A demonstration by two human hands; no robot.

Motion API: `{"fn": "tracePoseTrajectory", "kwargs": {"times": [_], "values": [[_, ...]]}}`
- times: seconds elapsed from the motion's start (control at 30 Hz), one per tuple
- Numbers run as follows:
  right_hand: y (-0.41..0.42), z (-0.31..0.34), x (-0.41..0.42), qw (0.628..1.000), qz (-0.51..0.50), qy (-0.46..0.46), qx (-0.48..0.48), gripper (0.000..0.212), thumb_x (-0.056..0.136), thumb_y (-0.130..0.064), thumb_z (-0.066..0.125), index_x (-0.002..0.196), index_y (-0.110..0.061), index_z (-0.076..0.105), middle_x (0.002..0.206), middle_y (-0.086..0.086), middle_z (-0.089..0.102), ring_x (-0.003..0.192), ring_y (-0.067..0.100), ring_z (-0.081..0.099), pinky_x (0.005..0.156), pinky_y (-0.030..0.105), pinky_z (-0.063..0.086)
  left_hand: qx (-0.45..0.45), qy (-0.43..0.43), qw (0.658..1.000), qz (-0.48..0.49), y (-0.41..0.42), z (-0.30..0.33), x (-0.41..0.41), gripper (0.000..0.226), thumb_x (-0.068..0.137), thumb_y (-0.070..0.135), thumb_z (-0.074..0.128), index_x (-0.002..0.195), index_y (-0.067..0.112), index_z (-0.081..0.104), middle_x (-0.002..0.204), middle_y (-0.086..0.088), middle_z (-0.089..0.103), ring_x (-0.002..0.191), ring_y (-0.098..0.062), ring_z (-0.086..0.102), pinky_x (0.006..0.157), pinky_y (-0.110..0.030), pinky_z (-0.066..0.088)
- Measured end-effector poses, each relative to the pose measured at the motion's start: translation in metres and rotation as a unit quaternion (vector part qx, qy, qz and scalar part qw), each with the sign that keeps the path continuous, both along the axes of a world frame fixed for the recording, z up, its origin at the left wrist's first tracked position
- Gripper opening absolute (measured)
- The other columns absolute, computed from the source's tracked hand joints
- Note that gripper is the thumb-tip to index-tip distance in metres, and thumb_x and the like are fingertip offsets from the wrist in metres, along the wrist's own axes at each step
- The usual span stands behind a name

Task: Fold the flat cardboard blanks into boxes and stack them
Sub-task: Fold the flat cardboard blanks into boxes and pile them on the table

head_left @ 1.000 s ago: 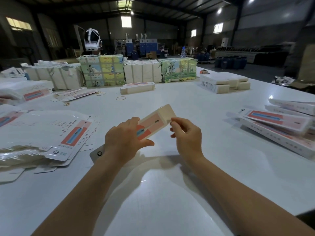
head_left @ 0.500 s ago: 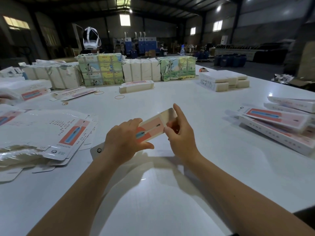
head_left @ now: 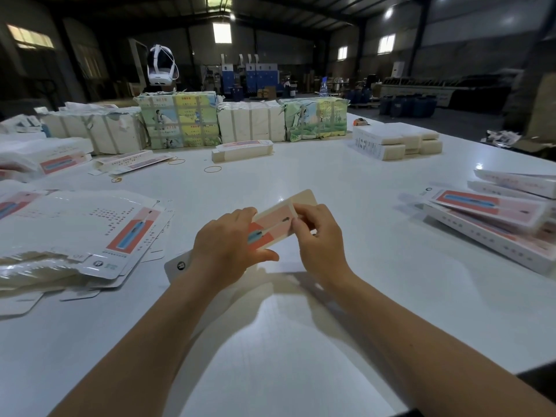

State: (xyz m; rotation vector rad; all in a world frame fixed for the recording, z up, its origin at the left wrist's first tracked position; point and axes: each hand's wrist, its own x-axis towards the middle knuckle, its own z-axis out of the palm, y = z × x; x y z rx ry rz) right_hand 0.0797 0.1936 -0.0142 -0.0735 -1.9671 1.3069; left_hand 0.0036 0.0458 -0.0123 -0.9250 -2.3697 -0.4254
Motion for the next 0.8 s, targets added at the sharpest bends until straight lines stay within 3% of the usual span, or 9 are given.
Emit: {"fn": "tracePoseTrajectory", "kwargs": {"times": [0.13,0.2,0.3,0.37,0.4,0.47,0.53,0.67,0.8], "values": [[0.001,0.004,0.001,0.996,-0.069,-0.011,0.048,0.026,0.092,-0.022,0.059,0.117,-0.030,0.060,0.104,-0.007,0.044,0.094,0.000,0.049,0.073,0.007,0.040,0.009,-0.005,1.000,0.003,-0.001,0.001,0.000,0.077,0.063,0.066,0.070,0.117,0.013,0.055,0.101,-0.005,0.066,0.075,-0.024,0.061,0.060,-0.031,0.049],[0.006,0.006,-0.002,0.993,-0.111,-0.016,0.038,0.058,0.085,-0.028,0.068,0.137,-0.025,0.043,0.118,-0.008,0.033,0.110,0.008,0.042,0.088,0.010,0.038,0.015,-0.008,1.000,0.000,-0.001,0.002,0.000,0.079,0.063,0.068,0.067,0.119,0.013,0.055,0.103,-0.005,0.066,0.077,-0.025,0.063,0.063,-0.034,0.052],[0.013,0.011,-0.002,0.971,0.058,-0.086,-0.217,0.076,0.081,-0.019,0.074,0.143,-0.024,0.030,0.128,0.000,0.047,0.115,0.020,0.052,0.097,0.032,0.045,0.004,-0.015,1.000,-0.013,-0.001,0.001,0.001,0.080,0.063,0.070,0.064,0.121,0.016,0.053,0.104,-0.002,0.065,0.079,-0.021,0.061,0.064,-0.029,0.050],[0.016,0.012,-0.002,0.912,0.179,-0.084,-0.360,0.051,0.081,-0.005,0.070,0.126,-0.014,0.050,0.114,0.008,0.062,0.102,0.026,0.064,0.089,0.038,0.054,-0.005,-0.023,0.999,-0.022,0.000,-0.001,0.002,0.081,0.063,0.071,0.064,0.123,0.018,0.051,0.105,-0.001,0.064,0.080,-0.019,0.060,0.066,-0.028,0.049],[0.016,0.011,-0.002,0.912,0.186,-0.068,-0.359,0.036,0.081,-0.001,0.068,0.113,-0.012,0.057,0.104,0.008,0.065,0.095,0.026,0.067,0.085,0.037,0.056,-0.004,-0.030,0.999,-0.025,0.000,-0.001,0.002,0.081,0.063,0.071,0.065,0.123,0.019,0.050,0.106,0.000,0.063,0.081,-0.019,0.059,0.067,-0.029,0.050],[0.013,0.010,-0.001,0.961,0.118,-0.034,-0.250,0.018,0.083,-0.004,0.067,0.096,-0.015,0.062,0.089,0.001,0.066,0.086,0.020,0.066,0.077,0.028,0.056,0.000,-0.047,0.999,-0.025,0.001,0.000,0.001,0.080,0.065,0.070,0.065,0.125,0.020,0.048,0.107,0.001,0.062,0.082,-0.017,0.058,0.069,-0.029,0.050],[0.008,0.006,0.001,0.997,0.017,0.000,-0.074,0.011,0.089,-0.012,0.064,0.100,-0.015,0.063,0.085,-0.008,0.064,0.076,0.008,0.061,0.067,0.012,0.049,-0.003,-0.059,0.998,-0.016,0.002,0.001,0.001,0.078,0.067,0.070,0.063,0.126,0.022,0.045,0.110,0.003,0.060,0.085,-0.016,0.057,0.071,-0.029,0.051],[-0.005,-0.001,0.003,0.980,-0.065,0.022,0.189,0.025,0.098,-0.014,0.049,0.122,-0.010,0.057,0.093,-0.007,0.059,0.075,0.009,0.057,0.066,0.002,0.041,-0.006,-0.049,0.999,0.007,0.005,0.002,0.003,0.078,0.066,0.074,0.057,0.123,0.021,0.047,0.108,0.003,0.061,0.081,-0.015,0.055,0.070,-0.029,0.052],[-0.013,-0.003,0.002,0.980,-0.058,-0.008,0.193,0.036,0.101,-0.020,0.043,0.134,-0.009,0.052,0.112,0.005,0.066,0.091,0.017,0.061,0.076,0.009,0.040,-0.008,-0.031,0.999,0.021,0.004,0.002,0.002,0.070,0.069,0.073,0.058,0.115,0.021,0.050,0.100,0.003,0.061,0.075,-0.014,0.050,0.061,-0.027,0.040]]}}
